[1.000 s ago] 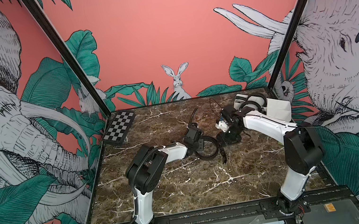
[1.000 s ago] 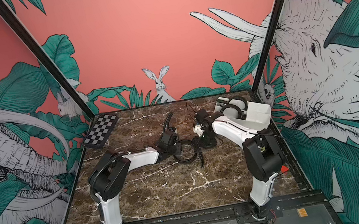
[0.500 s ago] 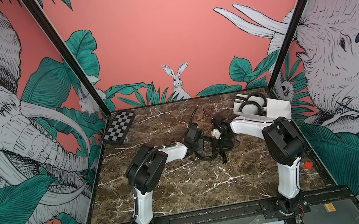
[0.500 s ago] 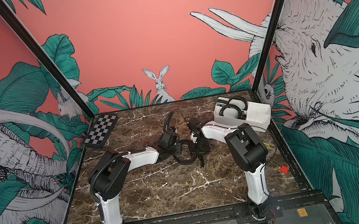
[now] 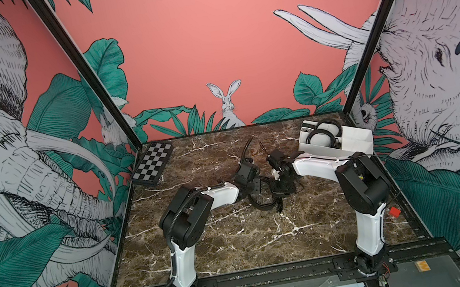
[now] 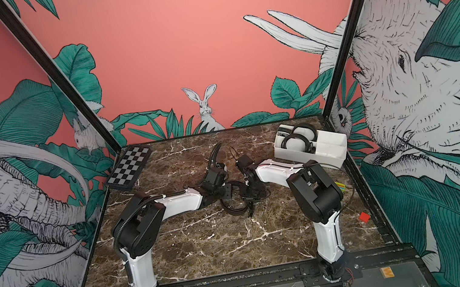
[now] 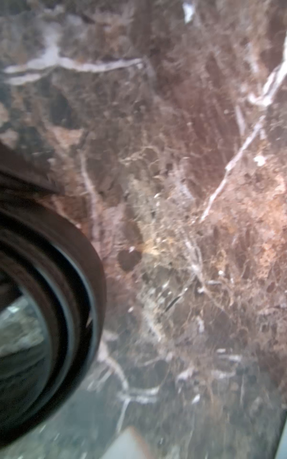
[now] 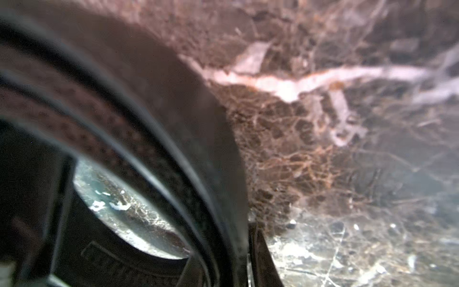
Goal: Place the belts into the storage roll
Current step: Pick up the belt from the center of the board.
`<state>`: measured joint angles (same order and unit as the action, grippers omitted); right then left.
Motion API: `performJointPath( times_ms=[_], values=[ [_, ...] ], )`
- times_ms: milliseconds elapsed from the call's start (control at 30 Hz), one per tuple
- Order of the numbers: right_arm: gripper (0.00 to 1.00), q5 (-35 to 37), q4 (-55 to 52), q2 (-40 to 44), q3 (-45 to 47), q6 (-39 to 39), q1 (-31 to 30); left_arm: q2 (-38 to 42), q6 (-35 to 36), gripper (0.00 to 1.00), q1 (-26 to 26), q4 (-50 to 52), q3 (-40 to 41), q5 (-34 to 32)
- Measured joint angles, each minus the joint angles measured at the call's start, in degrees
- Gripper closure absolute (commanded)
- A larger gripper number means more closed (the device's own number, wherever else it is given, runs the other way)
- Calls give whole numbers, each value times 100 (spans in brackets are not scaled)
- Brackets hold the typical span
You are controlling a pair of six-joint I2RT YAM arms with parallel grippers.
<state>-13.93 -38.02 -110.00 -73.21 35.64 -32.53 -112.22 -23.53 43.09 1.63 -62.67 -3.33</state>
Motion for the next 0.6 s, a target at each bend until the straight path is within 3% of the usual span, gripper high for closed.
performJointPath(
  times_ms=[200,367,600],
  values=[
    [100,944,-378,369,35,-824,278,887,-140,1,-7,1596,85,745],
    [100,1904,-802,1134,-44,-1753,656,1318,-240,1,9,2638,-393,1174],
    [100,2940,-267,2540,-210,-3128,1792,1904,-247,1,-186,2852,-485,1338]
  ],
)
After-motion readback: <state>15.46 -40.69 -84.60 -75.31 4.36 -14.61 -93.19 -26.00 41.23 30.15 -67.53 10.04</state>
